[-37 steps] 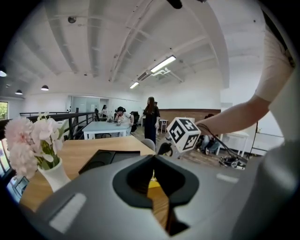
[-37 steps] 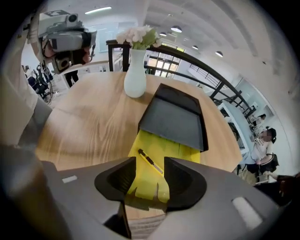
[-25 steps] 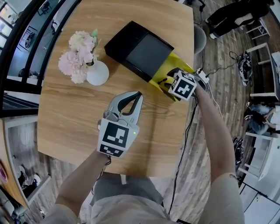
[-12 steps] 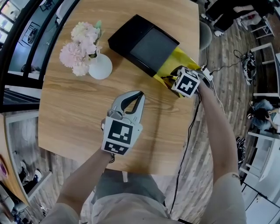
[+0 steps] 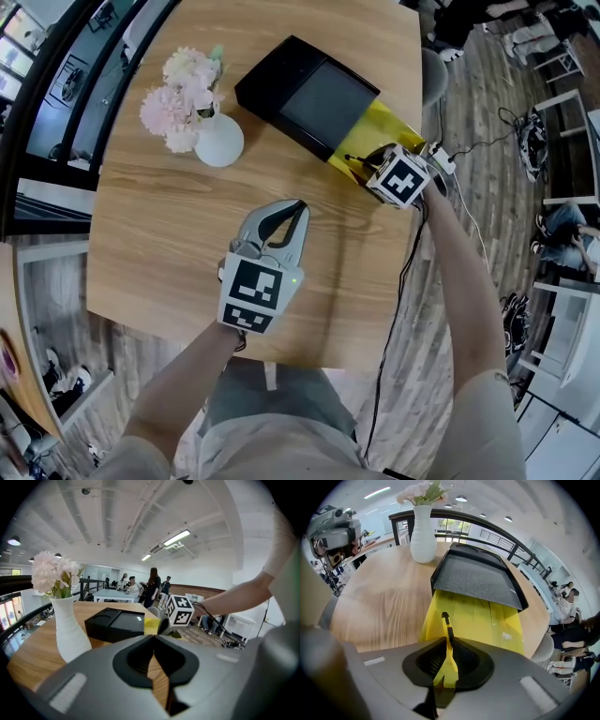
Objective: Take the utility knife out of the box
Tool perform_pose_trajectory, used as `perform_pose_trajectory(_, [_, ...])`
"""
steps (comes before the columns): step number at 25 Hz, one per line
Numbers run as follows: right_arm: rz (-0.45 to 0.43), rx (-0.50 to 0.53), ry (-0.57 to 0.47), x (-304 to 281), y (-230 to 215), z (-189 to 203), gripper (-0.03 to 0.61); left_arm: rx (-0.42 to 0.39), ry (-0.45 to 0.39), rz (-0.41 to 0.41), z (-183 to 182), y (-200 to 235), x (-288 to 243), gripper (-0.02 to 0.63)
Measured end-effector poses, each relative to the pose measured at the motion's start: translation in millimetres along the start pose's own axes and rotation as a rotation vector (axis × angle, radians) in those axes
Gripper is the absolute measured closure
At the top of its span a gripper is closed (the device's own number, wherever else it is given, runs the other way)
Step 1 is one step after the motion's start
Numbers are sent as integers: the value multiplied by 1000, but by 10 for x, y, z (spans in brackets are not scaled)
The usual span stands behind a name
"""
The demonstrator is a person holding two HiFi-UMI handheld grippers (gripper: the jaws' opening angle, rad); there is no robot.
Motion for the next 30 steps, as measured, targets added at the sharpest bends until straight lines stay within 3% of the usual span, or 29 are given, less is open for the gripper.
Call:
perform_pose_trajectory(8, [126,-135,-168,727,-7,-85,537,-24,-38,1,-233,-111,221,612])
perform_pose_trajectory(14, [272,-116,-338,1729,141,-254,551,-59,-113,-7,-655,-200,479,612])
perform_pose_trajectory(18, [349,-102,-417,2270,337,-396,551,-75,-145,-8,-886,-303,696,612])
perform_pose_trajectory(27, [467,-236,-766,3759,903,-572,552,-149,-260,26,-1467,-589,1344,612])
perform_pose_trajectory(30, [519,-257,-838,4175,1118,-585,551,-173,-304,38,-1659,-659,1575,612])
Point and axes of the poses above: the fingertips, and each gripper's own axes: x backward along the fingers, y to its left, z out of its underside, the point moved 6 cm from there along x, backward along the fingers, and after that the axes turned 1 degree about x, right-handed, at the moved point
